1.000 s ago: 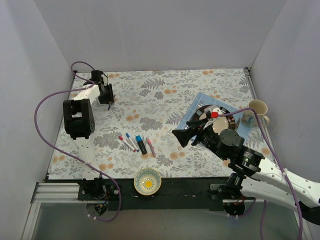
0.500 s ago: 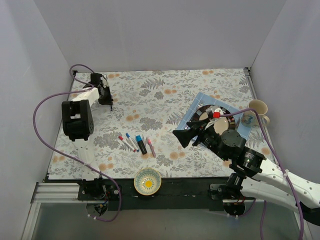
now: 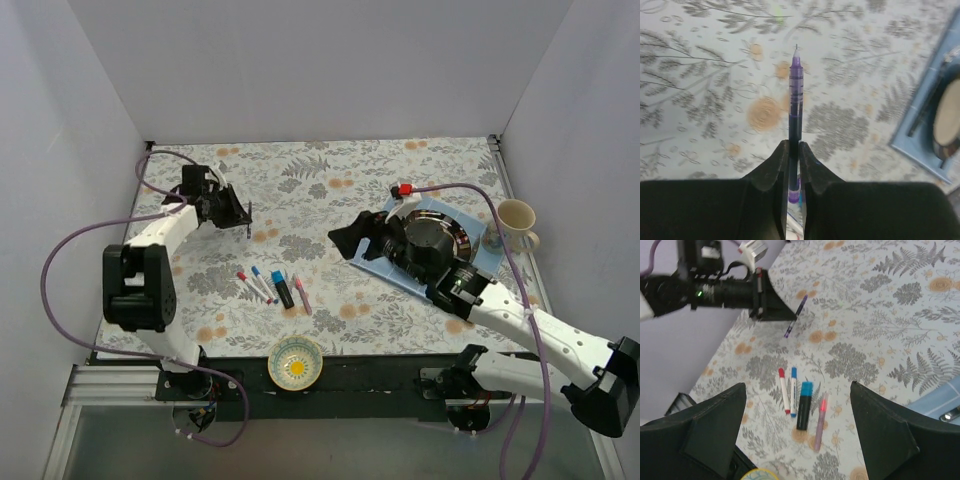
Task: Insert the pens into the pen caps
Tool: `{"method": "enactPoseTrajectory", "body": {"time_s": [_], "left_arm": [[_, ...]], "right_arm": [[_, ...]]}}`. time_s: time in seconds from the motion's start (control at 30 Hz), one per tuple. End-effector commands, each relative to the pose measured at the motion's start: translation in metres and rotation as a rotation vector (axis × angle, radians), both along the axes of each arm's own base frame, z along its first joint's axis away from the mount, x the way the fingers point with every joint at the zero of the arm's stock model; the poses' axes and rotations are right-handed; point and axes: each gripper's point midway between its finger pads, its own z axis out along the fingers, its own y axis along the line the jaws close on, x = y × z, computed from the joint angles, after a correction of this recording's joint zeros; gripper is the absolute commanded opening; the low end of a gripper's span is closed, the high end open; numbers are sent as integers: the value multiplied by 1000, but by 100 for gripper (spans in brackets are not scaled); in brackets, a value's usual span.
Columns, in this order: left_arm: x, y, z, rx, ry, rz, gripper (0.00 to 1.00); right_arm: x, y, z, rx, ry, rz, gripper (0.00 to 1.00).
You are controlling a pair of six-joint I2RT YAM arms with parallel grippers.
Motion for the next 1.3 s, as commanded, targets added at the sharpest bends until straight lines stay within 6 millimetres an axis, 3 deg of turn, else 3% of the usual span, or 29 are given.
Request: {"method": "enactPoseTrajectory", "body": {"time_s": [0.0, 0.03, 0.07, 0.1, 0.17, 0.2, 0.33, 0.53, 0.7, 1.07, 1.2, 1.27], "left_arm": [[-19, -35, 89, -240, -236, -84, 0], [-25, -40, 96, -273, -249, -101, 0], [-38, -50, 99, -326, -260, -147, 0], [-48, -55, 116, -360, -305, -174, 0], [-71, -73, 128, -463, -333, -254, 0], [-81, -77, 141, -478, -373, -279, 0], [-113, -107, 159, -534, -436, -405, 0], [-142, -131, 180, -575, -512, -519, 0], [-147, -136, 183, -595, -509, -531, 0], [-149, -147, 171, -601, -484, -545, 0], [-148, -148, 173, -602, -490, -546, 0], [-148, -150, 174, -602, -493, -548, 0]], "right_arm": [[35, 6, 41, 232, -5, 23, 90], [43, 9, 25, 230, 31, 29, 90], [39, 18, 27, 250, 34, 98, 90], [47, 17, 33, 282, 1, 109, 90], [51, 27, 22, 292, 21, 156, 90], [55, 28, 32, 330, -12, 169, 90], [52, 49, 28, 388, 8, 286, 88], [47, 69, 23, 450, 47, 408, 80], [44, 75, 21, 483, 59, 443, 73], [45, 90, 17, 520, 84, 469, 69], [40, 102, 9, 523, 116, 499, 62], [35, 108, 7, 523, 123, 512, 53]]}}
